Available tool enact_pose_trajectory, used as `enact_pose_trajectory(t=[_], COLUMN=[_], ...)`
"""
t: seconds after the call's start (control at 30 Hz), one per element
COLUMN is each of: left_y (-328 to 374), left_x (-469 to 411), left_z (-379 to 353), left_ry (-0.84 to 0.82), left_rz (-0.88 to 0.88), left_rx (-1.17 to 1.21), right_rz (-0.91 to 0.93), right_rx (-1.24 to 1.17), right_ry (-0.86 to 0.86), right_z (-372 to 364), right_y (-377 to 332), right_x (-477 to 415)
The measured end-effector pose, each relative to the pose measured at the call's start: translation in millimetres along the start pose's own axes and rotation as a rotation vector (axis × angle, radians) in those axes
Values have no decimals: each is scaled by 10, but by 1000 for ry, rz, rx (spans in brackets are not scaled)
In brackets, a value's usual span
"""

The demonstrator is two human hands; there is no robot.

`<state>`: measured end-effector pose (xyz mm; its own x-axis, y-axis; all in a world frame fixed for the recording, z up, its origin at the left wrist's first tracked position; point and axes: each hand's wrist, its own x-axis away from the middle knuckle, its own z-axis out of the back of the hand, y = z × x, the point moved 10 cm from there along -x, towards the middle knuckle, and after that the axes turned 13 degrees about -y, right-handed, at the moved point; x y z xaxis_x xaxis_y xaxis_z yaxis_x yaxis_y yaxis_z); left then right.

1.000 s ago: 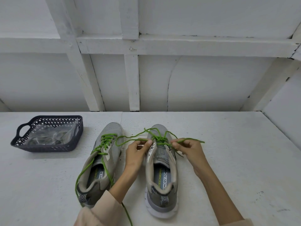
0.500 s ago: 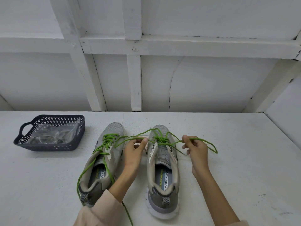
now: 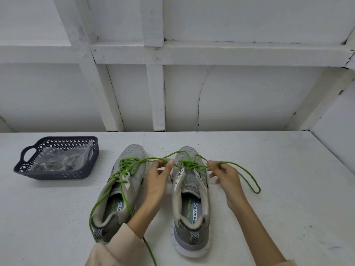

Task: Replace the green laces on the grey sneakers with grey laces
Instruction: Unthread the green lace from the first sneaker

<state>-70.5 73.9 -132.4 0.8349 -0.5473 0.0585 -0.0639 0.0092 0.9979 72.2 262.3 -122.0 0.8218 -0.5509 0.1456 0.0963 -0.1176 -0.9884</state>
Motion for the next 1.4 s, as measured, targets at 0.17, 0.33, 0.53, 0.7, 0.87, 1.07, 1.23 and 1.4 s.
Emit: enact_pose_trajectory(t=[0.17, 0.33, 0.53, 0.7, 0.87, 1.07, 1.23, 1.4], left_y=[-22, 79, -58, 36, -90, -97, -5, 154], left_x=[-6, 49, -15, 55, 61, 52, -15, -122], left_z=[-107, 109, -123, 242, 47, -32, -67, -96], left_ry=[-66, 129, -32, 254, 96, 61, 21, -111], left_rz=[-9, -62, -12, -46, 123, 163, 68, -69], left_rx=[-45, -15, -66, 146, 276, 389, 362, -322], right_rz=[32, 47, -10, 19, -144, -7, 74, 136], right_rx=[26, -53, 18, -111, -34, 32, 245, 539], right_ry=[-24, 118, -83, 128, -41, -111, -88, -44], right_z=[-71, 155, -129, 160, -59, -179, -199, -227], right_y=[-44, -31, 37, 33, 156, 3, -70, -163], right_x=[-16, -3, -37, -2, -42, -63, -165, -233])
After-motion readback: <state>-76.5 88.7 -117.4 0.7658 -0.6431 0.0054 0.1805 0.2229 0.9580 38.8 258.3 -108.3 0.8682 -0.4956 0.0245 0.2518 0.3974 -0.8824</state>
